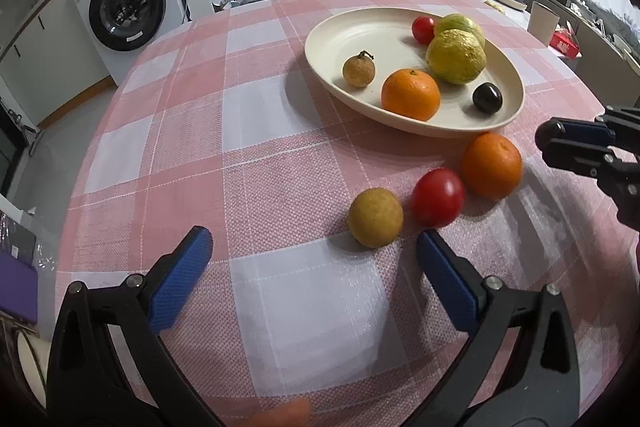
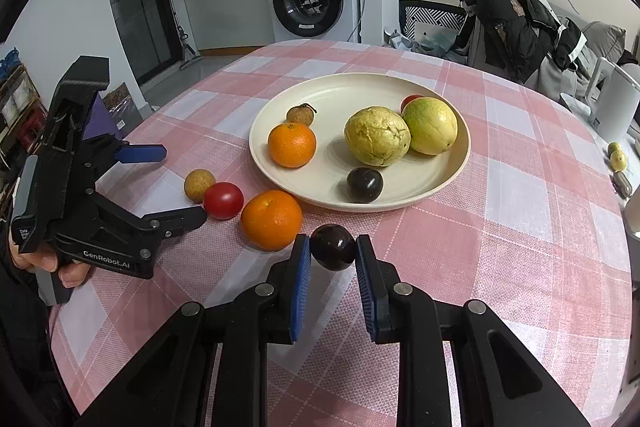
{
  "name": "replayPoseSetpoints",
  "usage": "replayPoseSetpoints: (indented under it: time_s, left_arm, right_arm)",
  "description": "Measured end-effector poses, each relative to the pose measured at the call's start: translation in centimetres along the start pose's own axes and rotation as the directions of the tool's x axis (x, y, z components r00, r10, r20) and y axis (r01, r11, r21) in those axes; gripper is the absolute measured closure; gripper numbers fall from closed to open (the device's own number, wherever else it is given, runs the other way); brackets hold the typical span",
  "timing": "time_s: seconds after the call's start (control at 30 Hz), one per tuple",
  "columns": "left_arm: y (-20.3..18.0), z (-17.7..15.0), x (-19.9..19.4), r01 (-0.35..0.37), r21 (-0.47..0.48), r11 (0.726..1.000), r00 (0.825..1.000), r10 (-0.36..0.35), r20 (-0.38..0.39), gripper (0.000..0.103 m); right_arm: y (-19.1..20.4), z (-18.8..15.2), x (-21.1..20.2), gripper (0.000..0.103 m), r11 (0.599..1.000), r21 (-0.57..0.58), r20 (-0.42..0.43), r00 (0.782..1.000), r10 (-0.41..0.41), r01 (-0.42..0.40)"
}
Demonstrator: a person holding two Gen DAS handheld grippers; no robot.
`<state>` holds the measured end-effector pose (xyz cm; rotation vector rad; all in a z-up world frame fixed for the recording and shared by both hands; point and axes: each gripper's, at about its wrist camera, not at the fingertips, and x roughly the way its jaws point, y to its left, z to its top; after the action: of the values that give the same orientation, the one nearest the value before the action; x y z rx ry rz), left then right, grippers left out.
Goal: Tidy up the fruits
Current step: 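Hold the plum in the right tool while the left tool grasps the small brown fruit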
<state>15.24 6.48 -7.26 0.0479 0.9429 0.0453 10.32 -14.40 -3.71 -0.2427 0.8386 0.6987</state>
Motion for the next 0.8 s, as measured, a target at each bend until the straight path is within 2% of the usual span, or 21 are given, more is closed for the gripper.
replayPoseSetpoints:
  time_s: [0.03, 0.1, 0.23, 0.33, 0.4, 0.43, 0.47, 0.5, 0.8]
  left_arm:
    - [0.0, 0.0, 0.0, 0.013, -0.003, 1.0, 1.0, -0.013, 0.003, 0.007]
    - [0.0, 0.1, -0.1, 0.033, -0.002, 0.999, 0.999, -0.033, 0.011, 0.019]
    - [-0.6, 0.1, -0.4, 0.049, 0.033, 0.998, 0.998, -0.05, 0.033, 0.03]
    - [-1.1, 0.0, -0.6, 0.06, 0.059, 0.996, 0.997, -0.063, 0.046, 0.045]
    - [-1.3, 0.0, -0.8, 0.069, 0.073, 0.995, 0.996, -0.073, 0.052, 0.061]
    - [-1.4, -0.1, -0.9, 0.076, 0.08, 0.994, 0.995, -0.08, 0.054, 0.065]
    - [-1.5, -0.1, -1.0, 0.081, 0.084, 0.993, 0.995, -0.086, 0.055, 0.075]
    - [-1.5, -0.1, -1.0, 0.09, 0.085, 0.992, 0.994, -0.094, 0.054, 0.08]
    - [-0.9, -0.1, -2.4, 0.11, 0.064, 0.992, 0.989, -0.115, 0.094, 0.08]
  right_arm:
    - [0.0, 0.0, 0.0, 0.079, 1.0, 0.0, 0.0, 1.0, -0.001, 0.001]
    - [0.0, 0.0, 0.0, 0.079, 1.0, 0.001, -0.001, 1.0, 0.0, 0.0]
    - [-0.1, 0.0, 0.1, 0.079, 1.0, 0.002, -0.001, 1.0, 0.0, 0.0]
    - [-0.1, 0.0, 0.1, 0.079, 1.0, 0.002, -0.001, 1.0, 0.001, -0.001]
    - [-0.1, 0.0, 0.1, 0.079, 1.0, 0.002, -0.001, 1.0, 0.0, 0.0]
    - [-0.1, 0.0, 0.1, 0.079, 1.0, 0.002, -0.001, 1.0, 0.0, 0.0]
    - [-0.1, 0.0, 0.1, 0.079, 1.0, 0.003, -0.001, 1.0, -0.001, 0.001]
    - [-0.1, 0.0, 0.1, 0.079, 1.0, 0.002, -0.001, 1.0, 0.0, 0.0]
    - [-0.3, -0.1, 0.1, 0.079, 1.0, 0.009, 0.005, 1.0, 0.0, 0.0]
